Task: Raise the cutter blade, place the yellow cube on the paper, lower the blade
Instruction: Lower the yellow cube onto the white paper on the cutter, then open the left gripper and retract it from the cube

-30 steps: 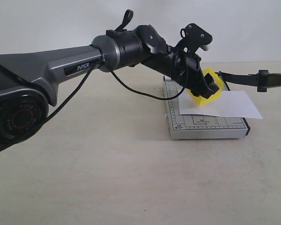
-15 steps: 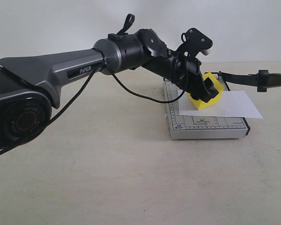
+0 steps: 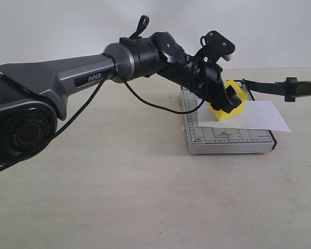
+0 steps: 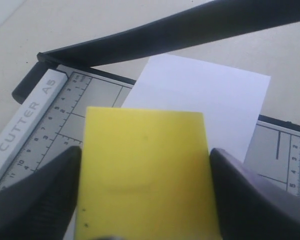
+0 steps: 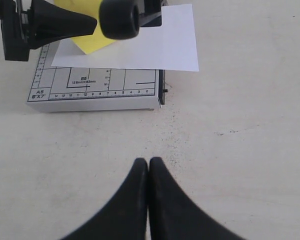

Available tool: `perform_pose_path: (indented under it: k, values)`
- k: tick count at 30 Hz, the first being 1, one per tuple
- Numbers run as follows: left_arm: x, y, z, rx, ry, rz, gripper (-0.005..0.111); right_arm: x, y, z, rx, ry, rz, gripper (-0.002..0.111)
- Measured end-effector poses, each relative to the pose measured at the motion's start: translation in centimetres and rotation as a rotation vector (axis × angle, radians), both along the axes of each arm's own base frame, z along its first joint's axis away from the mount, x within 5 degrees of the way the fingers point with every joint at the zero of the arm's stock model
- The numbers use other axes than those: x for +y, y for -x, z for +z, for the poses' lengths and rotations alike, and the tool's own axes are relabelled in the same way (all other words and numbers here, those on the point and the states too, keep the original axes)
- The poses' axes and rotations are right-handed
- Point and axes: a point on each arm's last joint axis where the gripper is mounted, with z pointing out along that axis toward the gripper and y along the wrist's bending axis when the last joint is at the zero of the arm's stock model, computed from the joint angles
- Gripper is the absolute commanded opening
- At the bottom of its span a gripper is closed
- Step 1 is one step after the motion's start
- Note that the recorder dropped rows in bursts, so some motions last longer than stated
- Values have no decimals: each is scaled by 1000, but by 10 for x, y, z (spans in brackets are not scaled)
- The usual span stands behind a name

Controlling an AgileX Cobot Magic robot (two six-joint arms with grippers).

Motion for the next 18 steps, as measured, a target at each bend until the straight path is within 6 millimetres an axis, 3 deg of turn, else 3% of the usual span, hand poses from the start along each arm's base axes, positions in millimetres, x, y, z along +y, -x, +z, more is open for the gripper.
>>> perform_pose_path:
  k: [10,18]
  values:
    - [0,-2,1,-12,10,14,85,0,0,0,0,-1,-1,0]
    - [-1,-6,3,-45,32,48,86,0,0,0,1,-2,-1,0]
